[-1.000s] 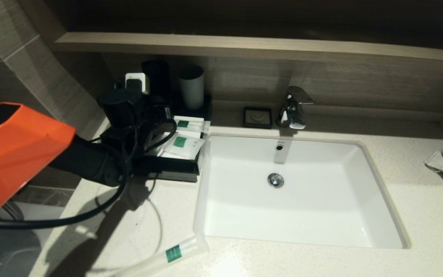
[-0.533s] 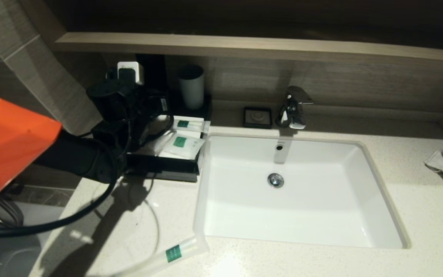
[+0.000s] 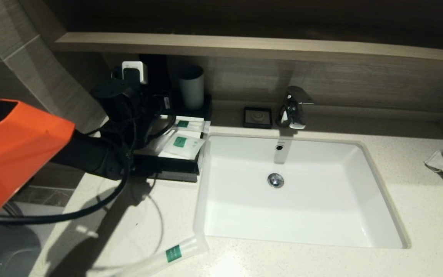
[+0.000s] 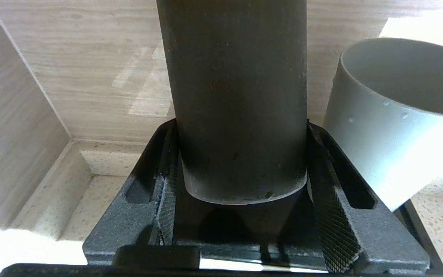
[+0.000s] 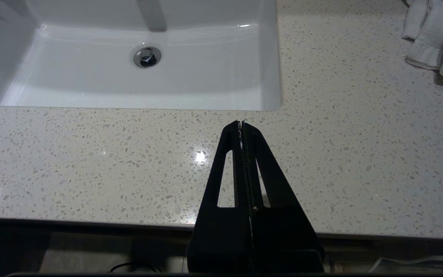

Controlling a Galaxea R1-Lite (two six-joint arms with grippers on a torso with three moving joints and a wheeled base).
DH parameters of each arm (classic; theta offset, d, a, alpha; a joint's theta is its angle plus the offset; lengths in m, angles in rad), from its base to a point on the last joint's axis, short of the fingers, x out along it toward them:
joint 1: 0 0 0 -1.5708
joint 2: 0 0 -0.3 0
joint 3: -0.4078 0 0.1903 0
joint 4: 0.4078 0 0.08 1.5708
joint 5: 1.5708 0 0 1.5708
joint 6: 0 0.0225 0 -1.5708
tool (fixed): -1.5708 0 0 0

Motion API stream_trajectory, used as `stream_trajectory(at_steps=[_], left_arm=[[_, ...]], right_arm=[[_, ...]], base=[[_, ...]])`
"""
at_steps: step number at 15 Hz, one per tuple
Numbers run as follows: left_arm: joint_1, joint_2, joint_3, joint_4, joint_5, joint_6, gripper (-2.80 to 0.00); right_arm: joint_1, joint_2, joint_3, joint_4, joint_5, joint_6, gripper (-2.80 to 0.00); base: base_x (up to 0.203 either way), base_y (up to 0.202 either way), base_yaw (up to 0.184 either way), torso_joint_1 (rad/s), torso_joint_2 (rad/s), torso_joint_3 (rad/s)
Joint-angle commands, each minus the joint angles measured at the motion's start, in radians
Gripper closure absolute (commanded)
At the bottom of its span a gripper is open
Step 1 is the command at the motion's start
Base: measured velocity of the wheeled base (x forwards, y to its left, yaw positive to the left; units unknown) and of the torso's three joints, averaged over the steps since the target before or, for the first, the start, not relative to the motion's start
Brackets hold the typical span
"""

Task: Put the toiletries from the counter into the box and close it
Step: Place the cup on the storage box

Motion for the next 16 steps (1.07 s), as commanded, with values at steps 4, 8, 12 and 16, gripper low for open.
stream_trajectory(at_steps=[4, 8, 12, 16], left_arm=[[0.0, 0.042, -0.009, -0.01, 0.002, 0.001, 0.0], [0.0, 0.066, -0.019, -0.01, 0.001, 0.001, 0.0], [0.006, 0.083, -0.05, -0.001, 0.001, 0.001, 0.0], [0.008, 0.099, -0.056, -0.001, 0.0, 0.001, 0.0]], right_arm=[[0.0, 0.0, 0.0, 0.0, 0.0, 0.0, 0.0], [0.0, 0.0, 0.0, 0.0, 0.0, 0.0, 0.0], [0.0, 0.0, 0.0, 0.0, 0.0, 0.0, 0.0], [-0.001, 0.0, 0.0, 0.0, 0.0, 0.0, 0.0]], base=[[0.0, 0.0, 0.0, 0.0, 0.0, 0.0], [0.0, 0.0, 0.0, 0.0, 0.0, 0.0], [0.0, 0.0, 0.0, 0.0, 0.0, 0.0], [0.0, 0.0, 0.0, 0.0, 0.0, 0.0]])
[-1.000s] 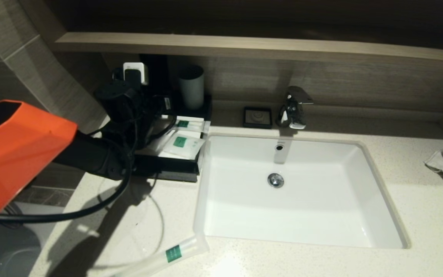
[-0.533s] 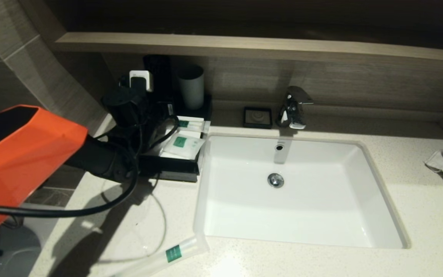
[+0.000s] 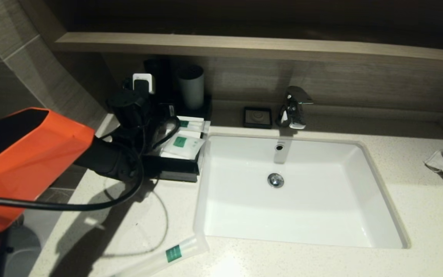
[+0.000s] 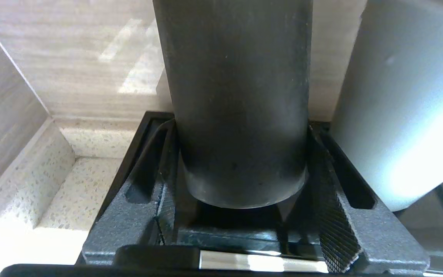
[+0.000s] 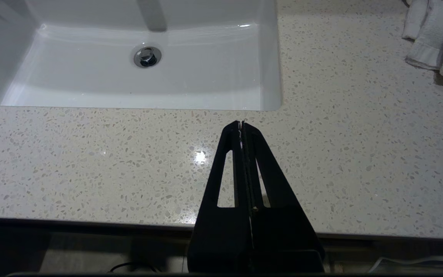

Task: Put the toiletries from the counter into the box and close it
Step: Place the cup on the storage box

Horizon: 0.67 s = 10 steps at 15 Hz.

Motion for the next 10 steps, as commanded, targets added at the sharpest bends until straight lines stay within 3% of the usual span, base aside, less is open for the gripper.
stream_trajectory(at_steps=[1, 10], left_arm=[[0.0, 0.011, -0.006, -0.007, 0.003, 0.001, 0.0], [0.003, 0.039, -0.036, -0.014, 0.003, 0.028, 0.0]], right_arm=[[0.0, 0.0, 0.0, 0.0, 0.0, 0.0, 0.0], [0.0, 0.0, 0.0, 0.0, 0.0, 0.0, 0.0]], base=[[0.0, 0.0, 0.0, 0.0, 0.0, 0.0], [0.0, 0.0, 0.0, 0.0, 0.0, 0.0]])
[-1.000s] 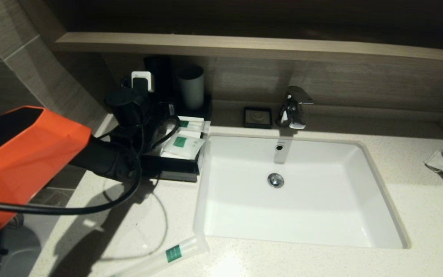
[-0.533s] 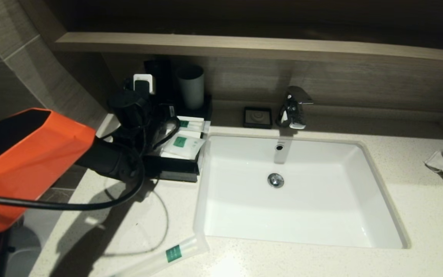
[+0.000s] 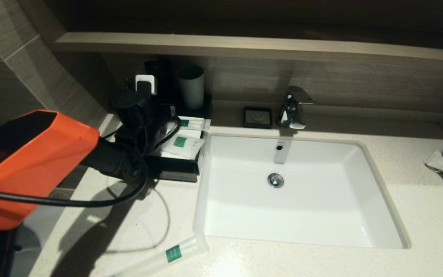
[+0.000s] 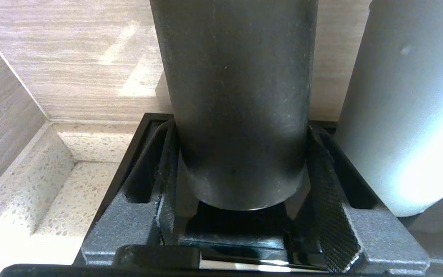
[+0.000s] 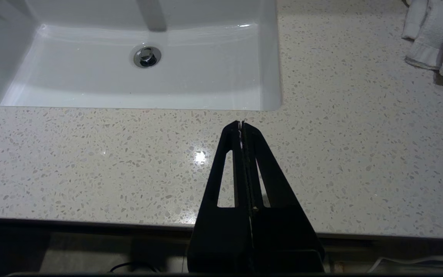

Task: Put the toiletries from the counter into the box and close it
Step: Place the cup on the storage box

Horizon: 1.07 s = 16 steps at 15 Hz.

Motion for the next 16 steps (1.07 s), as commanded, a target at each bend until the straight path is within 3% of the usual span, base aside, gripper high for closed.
stream_trajectory(at_steps=[1, 13, 14, 15, 16], left_arm=[[-0.001, 0.009, -0.001, -0.006, 0.001, 0.005, 0.0], [0.0, 0.036, -0.026, 0.001, 0.002, 0.01, 0.0], [0.0, 0.036, -0.026, 0.001, 0.002, 0.011, -1.13], [0.0, 0.036, -0.026, 0.001, 0.002, 0.011, -2.8], [0.0, 0.036, -0.026, 0.001, 0.002, 0.011, -2.8]], right_arm=[[0.0, 0.0, 0.0, 0.0, 0.0, 0.0, 0.0], [0.0, 0.0, 0.0, 0.0, 0.0, 0.0, 0.0], [0.0, 0.0, 0.0, 0.0, 0.0, 0.0, 0.0], [0.0, 0.0, 0.0, 0.0, 0.0, 0.0, 0.0], [0.0, 0.0, 0.0, 0.0, 0.0, 0.0, 0.0]], base=[[0.0, 0.0, 0.0, 0.0, 0.0, 0.0], [0.0, 0.0, 0.0, 0.0, 0.0, 0.0], [0.0, 0.0, 0.0, 0.0, 0.0, 0.0], [0.0, 0.0, 0.0, 0.0, 0.0, 0.0], [0.0, 0.0, 0.0, 0.0, 0.0, 0.0]])
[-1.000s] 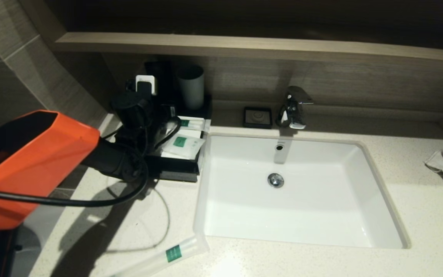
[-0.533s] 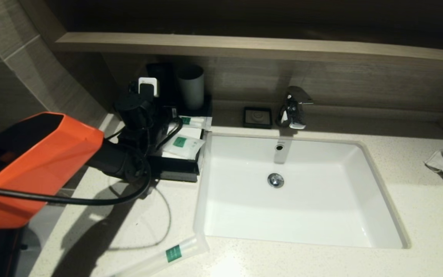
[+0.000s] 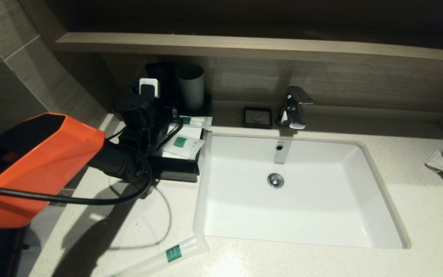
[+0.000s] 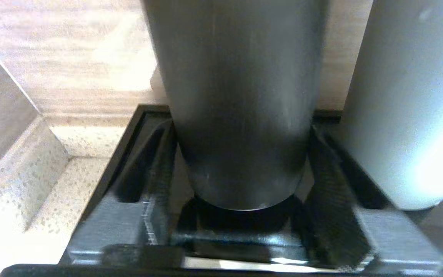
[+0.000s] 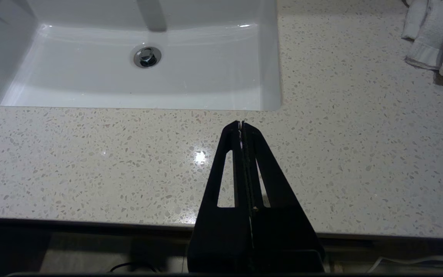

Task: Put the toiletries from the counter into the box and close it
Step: Place the cup on the storage box

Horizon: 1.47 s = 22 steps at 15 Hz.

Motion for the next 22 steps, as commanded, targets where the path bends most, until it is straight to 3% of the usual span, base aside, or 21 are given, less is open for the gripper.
stream_trajectory(at_steps=[1, 11, 22], left_arm=[[0.0, 0.001, 0.0, -0.007, 0.003, 0.001, -2.8], [0.0, -0.035, 0.024, -0.017, 0.003, 0.001, -2.8], [-0.015, -0.242, 0.279, -0.053, -0.001, -0.008, -2.8]], right_arm=[[0.0, 0.0, 0.001, 0.0, 0.0, 0.001, 0.0], [0.0, 0.0, 0.0, 0.0, 0.0, 0.001, 0.0], [0.0, 0.0, 0.0, 0.0, 0.0, 0.001, 0.0]], base=[[0.0, 0.0, 0.0, 0.0, 0.0, 0.0], [0.0, 0.0, 0.0, 0.0, 0.0, 0.0], [0.0, 0.0, 0.0, 0.0, 0.0, 0.0]])
